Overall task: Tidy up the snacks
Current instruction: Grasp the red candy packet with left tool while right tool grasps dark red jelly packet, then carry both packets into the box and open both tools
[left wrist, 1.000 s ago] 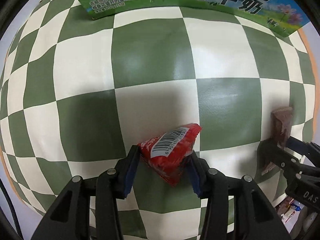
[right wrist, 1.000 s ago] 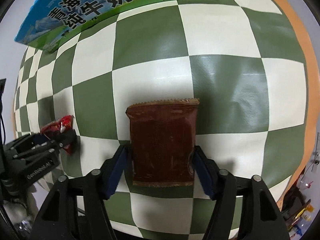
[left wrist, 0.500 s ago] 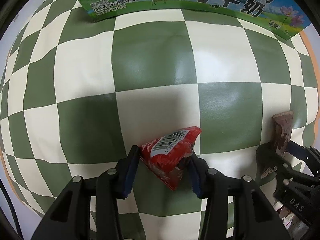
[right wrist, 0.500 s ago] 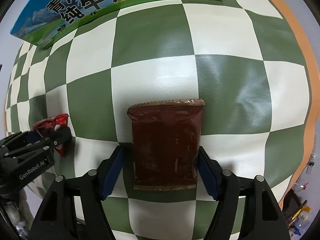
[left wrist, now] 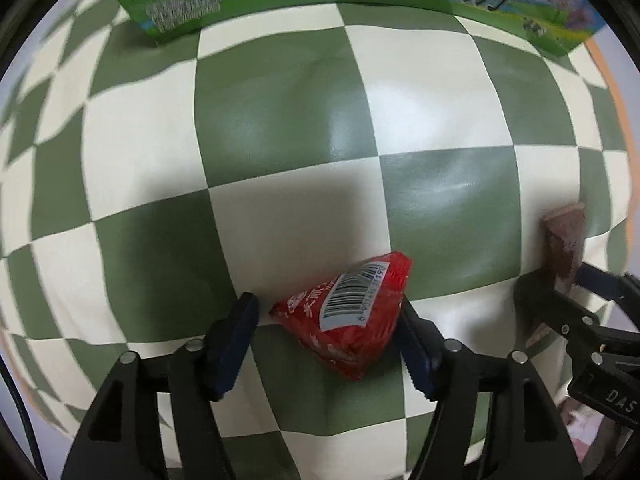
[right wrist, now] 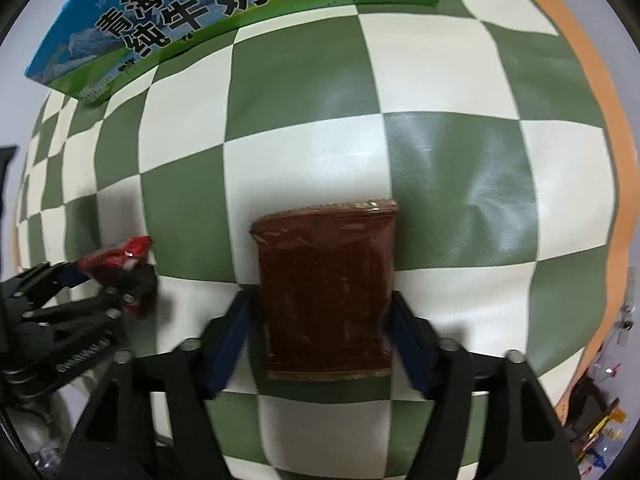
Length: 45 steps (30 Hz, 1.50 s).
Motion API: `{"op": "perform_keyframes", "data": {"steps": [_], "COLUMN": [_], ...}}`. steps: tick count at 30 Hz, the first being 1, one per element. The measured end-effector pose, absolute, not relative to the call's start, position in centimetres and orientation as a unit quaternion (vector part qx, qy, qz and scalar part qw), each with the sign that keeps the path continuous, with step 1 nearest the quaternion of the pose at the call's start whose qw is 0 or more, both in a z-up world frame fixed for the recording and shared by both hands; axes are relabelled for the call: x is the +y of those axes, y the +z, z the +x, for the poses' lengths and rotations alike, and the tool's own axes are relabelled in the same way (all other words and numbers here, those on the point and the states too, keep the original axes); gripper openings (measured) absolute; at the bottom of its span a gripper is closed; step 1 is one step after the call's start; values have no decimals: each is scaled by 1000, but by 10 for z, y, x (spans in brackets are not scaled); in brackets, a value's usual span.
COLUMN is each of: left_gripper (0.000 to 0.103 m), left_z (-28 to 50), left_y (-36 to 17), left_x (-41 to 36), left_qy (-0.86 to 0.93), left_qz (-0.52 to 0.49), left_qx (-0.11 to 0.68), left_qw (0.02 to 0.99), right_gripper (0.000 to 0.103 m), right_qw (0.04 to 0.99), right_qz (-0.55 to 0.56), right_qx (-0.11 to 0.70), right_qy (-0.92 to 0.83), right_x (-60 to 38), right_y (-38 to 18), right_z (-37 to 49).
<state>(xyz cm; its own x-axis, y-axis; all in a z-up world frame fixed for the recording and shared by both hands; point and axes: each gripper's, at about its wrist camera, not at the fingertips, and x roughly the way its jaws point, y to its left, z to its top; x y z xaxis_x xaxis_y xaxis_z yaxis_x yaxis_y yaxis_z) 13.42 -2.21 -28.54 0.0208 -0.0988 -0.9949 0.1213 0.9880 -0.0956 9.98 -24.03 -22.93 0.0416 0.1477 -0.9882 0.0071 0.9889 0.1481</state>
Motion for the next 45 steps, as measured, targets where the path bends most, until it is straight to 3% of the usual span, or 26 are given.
{"op": "perform_keyframes", "data": {"steps": [5,9,13,15,17,24,33,45], "left_gripper": [67,67,46,45,40,39,39,39], "left_z": [142,141,139,137,135,121,128,228], "left_y": [-285,-287,-279,-275,-272,-254,-185,-62], "left_x": [-10,-19,-32,-36,-39,-47,-48,-35], "left_qy": [-96,-92,-79,-74,-72,-82,-107,-145], "left_qz": [-40,-13,15,15,16,18,-30,-65], "left_qx": [709,708,689,683,677,661,631,551], "left_qw": [697,700,720,727,732,746,768,819], "right_gripper": [76,76,77,73,61,60,60,60], "right_qw": [713,709,714,722,735,754,774,827], "right_qz": [68,61,44,36,16,45,103,127], "right_qx": [696,701,698,690,677,653,618,526], "right_qy": [46,41,36,33,33,50,91,150], "right_x": [-244,-241,-235,-233,-230,-241,-261,-268], "right_y": [-221,-221,-223,-223,-220,-200,-148,-31], "right_z": [106,109,110,111,109,99,104,180]}}
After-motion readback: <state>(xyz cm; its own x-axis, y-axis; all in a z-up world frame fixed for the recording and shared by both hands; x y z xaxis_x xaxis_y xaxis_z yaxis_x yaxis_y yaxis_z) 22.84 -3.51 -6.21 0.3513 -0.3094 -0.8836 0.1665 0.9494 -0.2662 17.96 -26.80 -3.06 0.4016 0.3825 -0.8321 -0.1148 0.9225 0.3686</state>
